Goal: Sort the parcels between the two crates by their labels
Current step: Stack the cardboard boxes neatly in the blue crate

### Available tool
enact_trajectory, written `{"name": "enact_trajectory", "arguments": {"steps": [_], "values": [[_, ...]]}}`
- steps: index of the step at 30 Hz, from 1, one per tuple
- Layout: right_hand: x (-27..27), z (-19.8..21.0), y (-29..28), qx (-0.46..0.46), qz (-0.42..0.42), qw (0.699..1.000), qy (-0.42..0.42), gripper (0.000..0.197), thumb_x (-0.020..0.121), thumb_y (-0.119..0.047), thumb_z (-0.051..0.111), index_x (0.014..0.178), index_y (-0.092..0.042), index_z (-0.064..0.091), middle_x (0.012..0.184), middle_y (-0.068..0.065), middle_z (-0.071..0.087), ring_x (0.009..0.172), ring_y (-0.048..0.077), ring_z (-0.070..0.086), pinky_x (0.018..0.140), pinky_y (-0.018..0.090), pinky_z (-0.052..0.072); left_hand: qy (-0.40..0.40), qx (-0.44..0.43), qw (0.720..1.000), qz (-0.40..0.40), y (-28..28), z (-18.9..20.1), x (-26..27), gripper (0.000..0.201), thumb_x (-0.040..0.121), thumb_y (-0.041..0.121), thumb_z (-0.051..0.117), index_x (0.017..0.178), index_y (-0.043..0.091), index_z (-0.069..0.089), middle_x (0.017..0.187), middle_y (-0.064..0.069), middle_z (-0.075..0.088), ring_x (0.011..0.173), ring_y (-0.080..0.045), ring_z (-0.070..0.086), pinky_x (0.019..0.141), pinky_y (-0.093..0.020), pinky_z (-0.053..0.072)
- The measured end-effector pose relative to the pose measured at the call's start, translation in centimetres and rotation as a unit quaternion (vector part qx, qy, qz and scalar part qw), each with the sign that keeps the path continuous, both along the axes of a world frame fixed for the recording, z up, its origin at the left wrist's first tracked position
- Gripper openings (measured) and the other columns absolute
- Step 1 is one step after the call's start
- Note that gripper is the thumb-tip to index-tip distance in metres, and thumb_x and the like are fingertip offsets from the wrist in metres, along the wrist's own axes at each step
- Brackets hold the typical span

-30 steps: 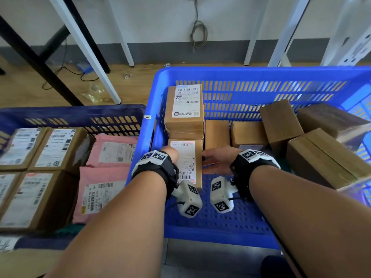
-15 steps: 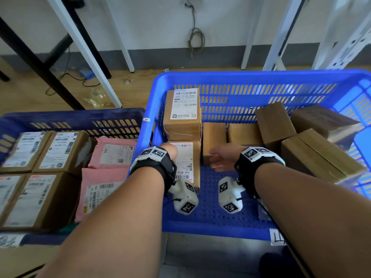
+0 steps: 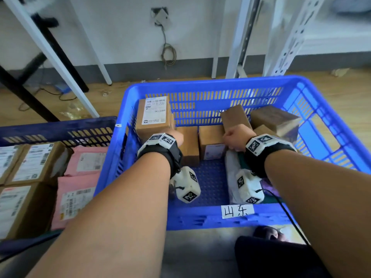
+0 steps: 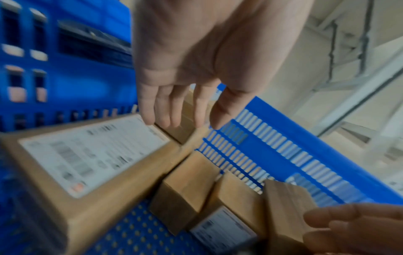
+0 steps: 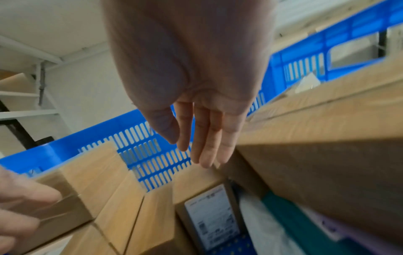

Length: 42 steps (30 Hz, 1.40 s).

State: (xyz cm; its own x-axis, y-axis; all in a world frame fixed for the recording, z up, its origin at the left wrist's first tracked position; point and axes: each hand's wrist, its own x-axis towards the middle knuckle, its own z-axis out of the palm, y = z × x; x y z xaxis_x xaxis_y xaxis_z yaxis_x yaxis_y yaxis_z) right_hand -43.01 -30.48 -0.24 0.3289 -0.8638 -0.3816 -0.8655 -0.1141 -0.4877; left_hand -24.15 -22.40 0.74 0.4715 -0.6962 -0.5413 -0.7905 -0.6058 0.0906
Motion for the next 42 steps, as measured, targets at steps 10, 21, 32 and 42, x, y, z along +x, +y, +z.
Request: {"name": "enact_trajectory", "arguments": {"steps": [10,21,32,42], "values": [[-5.3,2.7,-1.8,-0.142,0.089,0.969,0.182,0.024,0.078,-0.034,0.054,0.093,-0.018,0.063,0.109,0.007,0.062,0.114,0.031,0.052,0.093,0.035,0.044,0.115,-0.113,0.986,-0.037,-4.0,-1.4,-7.5,0.055,0.087,0.019,0.067,0.138,0.015,0.047,0.142,-0.009,0.047,0.127,-0.027,0.048,0.104,-0.036,0.041],[-6.9,0.8,-1.9,-0.082,0.084,0.946,0.301,0.097,0.062,-0.053,0.082,0.138,-0.015,0.037,0.135,0.011,0.039,0.127,0.034,0.039,0.100,0.041,0.039,0.120,-0.120,0.977,-0.127,-4.8,-2.6,-10.0,0.046,0.084,0.022,0.063,0.128,0.018,0.054,0.131,-0.010,0.056,0.114,-0.028,0.056,0.093,-0.035,0.049],[-6.4,0.0,-1.8,-0.072,0.041,0.953,0.292,0.087,0.057,-0.045,0.084,0.127,-0.020,0.038,0.126,0.010,0.039,0.121,0.037,0.041,0.089,0.048,0.044,0.124,-0.091,0.981,-0.120,-4.6,-3.7,-9.1,0.017,0.086,0.026,0.062,0.099,0.020,0.053,0.100,-0.004,0.051,0.087,-0.022,0.047,0.080,-0.029,0.043],[-4.2,2.6,-2.0,0.040,-0.072,0.989,0.122,0.067,0.060,-0.055,0.069,0.107,-0.009,0.058,0.096,0.009,0.061,0.085,0.025,0.061,0.067,0.029,0.049,0.141,-0.041,0.987,-0.071,-1.9,-2.7,-6.3,0.093,0.070,0.016,0.081,0.148,0.017,0.029,0.146,-0.007,0.042,0.129,-0.027,0.047,0.104,-0.041,0.043]]}}
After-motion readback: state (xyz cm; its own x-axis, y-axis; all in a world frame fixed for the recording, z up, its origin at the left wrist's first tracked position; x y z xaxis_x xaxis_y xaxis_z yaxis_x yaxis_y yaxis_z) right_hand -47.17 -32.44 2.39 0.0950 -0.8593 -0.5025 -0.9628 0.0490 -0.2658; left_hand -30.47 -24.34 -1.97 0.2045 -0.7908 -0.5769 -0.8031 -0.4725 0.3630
